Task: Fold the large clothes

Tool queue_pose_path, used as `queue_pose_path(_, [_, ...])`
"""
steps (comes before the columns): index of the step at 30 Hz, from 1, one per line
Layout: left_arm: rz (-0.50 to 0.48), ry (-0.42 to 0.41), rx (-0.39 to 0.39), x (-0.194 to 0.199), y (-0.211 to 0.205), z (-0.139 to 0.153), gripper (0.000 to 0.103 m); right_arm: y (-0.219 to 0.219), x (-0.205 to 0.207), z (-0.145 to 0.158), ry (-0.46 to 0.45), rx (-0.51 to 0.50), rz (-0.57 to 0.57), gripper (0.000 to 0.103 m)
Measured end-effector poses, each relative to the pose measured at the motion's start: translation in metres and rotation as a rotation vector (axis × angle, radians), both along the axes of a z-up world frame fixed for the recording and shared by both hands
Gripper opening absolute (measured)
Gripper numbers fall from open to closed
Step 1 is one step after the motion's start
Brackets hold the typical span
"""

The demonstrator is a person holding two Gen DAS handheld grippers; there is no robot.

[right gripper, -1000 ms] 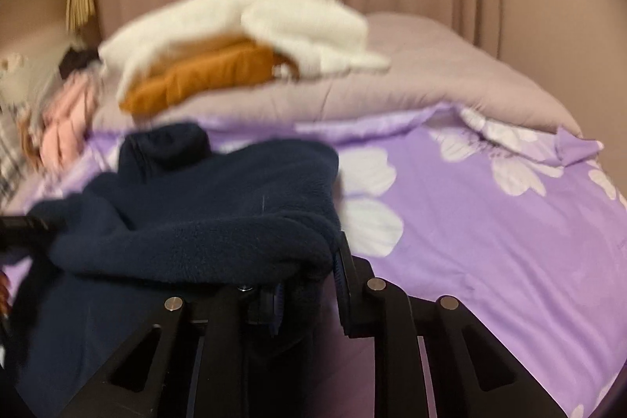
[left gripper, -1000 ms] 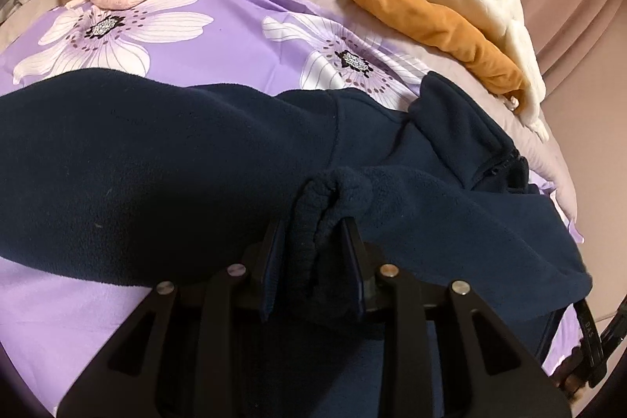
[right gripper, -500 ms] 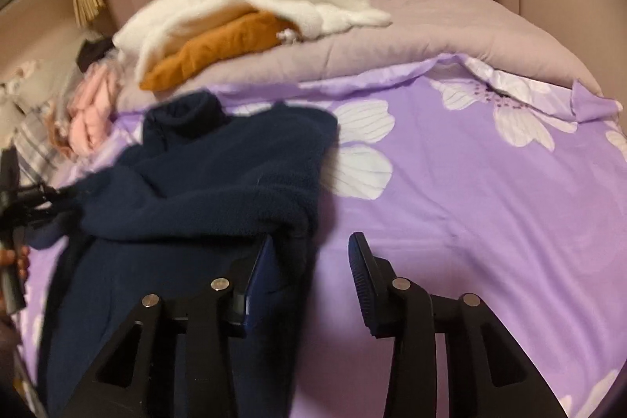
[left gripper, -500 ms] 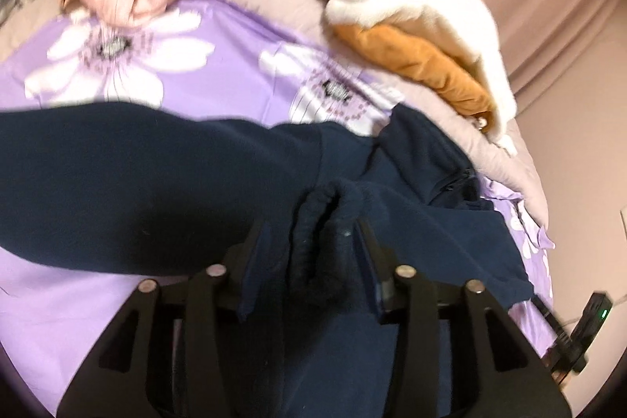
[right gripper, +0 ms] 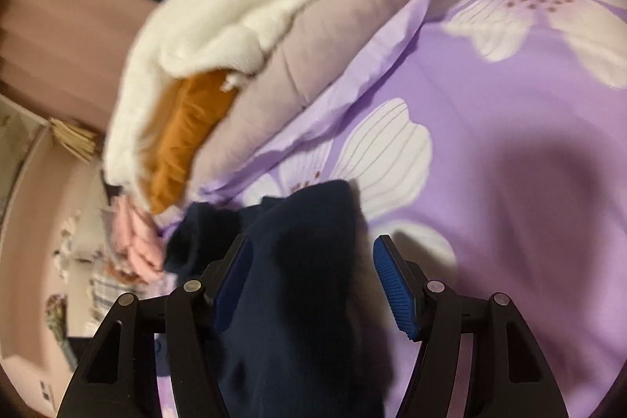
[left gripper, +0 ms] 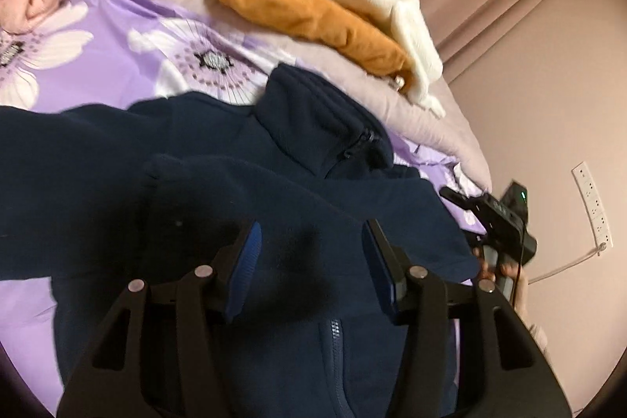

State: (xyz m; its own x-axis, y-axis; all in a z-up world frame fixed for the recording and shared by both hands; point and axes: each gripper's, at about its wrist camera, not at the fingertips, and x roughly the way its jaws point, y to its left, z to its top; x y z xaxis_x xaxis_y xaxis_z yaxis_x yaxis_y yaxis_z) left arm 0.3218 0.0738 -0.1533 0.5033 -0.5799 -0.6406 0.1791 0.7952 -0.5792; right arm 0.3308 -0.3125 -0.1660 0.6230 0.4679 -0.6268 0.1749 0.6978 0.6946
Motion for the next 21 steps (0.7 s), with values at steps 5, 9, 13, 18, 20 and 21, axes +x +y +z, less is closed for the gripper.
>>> queue_pose_path(5, [-0.013,0.079,0.143,0.011,0.000,-0.029,0.052,0.012,0.021,-0.007,0.024,-0.005,0.037,0.040])
queue_pose_path(9, [-0.025,0.088,0.177,0.014,0.000,-0.035,0.048,0.042,0.009,0.032,-0.167,-0.291,0.149,0.018])
queue_pose_path(13, [-0.028,0.087,0.202,0.017,-0.005,-0.034,0.048,0.072,-0.005,0.061,-0.308,-0.626,0.170,0.014])
queue_pose_path(18, [-0.028,0.084,0.230,0.017,-0.009,-0.034,0.048,0.070,0.020,0.017,-0.118,-0.708,0.197,0.014])
queue_pose_path(20, [-0.024,0.088,0.222,0.016,-0.006,-0.034,0.049,0.066,0.018,0.014,-0.111,-0.659,0.156,0.015])
queue_pose_path(21, [-0.022,0.090,0.212,0.016,-0.005,-0.035,0.050,0.061,0.016,0.018,-0.105,-0.612,0.129,0.016])
